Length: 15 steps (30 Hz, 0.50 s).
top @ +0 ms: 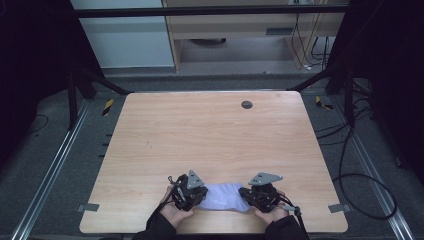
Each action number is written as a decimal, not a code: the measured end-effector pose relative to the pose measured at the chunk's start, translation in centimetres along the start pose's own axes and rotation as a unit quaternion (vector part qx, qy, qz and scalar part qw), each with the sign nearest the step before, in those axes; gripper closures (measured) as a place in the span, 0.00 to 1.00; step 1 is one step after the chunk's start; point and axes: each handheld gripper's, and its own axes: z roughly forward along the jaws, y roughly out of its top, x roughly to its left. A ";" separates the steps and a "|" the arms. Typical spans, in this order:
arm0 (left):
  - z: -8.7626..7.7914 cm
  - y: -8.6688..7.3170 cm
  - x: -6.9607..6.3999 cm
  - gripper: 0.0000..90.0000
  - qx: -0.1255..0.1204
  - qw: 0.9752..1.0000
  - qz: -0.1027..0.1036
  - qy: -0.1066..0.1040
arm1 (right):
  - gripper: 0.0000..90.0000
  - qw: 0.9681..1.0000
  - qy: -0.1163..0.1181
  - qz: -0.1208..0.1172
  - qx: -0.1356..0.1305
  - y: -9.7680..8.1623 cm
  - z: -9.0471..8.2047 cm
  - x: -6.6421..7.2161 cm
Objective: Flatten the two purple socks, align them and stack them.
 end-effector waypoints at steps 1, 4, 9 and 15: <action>0.0 -0.1 -0.1 0.95 0.002 1.000 0.003 0.002 | 0.97 1.000 -0.002 0.002 0.004 -0.2 0.1 -0.1; 0.0 -0.3 -0.1 0.95 0.004 1.000 0.002 -0.002 | 0.97 1.000 0.001 0.007 0.009 -0.6 -0.1 -0.4; 0.0 -0.4 -0.1 0.95 0.002 1.000 0.001 -0.003 | 0.97 1.000 0.010 0.015 0.009 -0.9 0.0 -0.5; -0.8 -0.2 0.2 0.84 -0.035 0.999 0.000 -0.008 | 0.88 1.000 0.006 0.013 -0.010 -0.5 -0.5 -0.8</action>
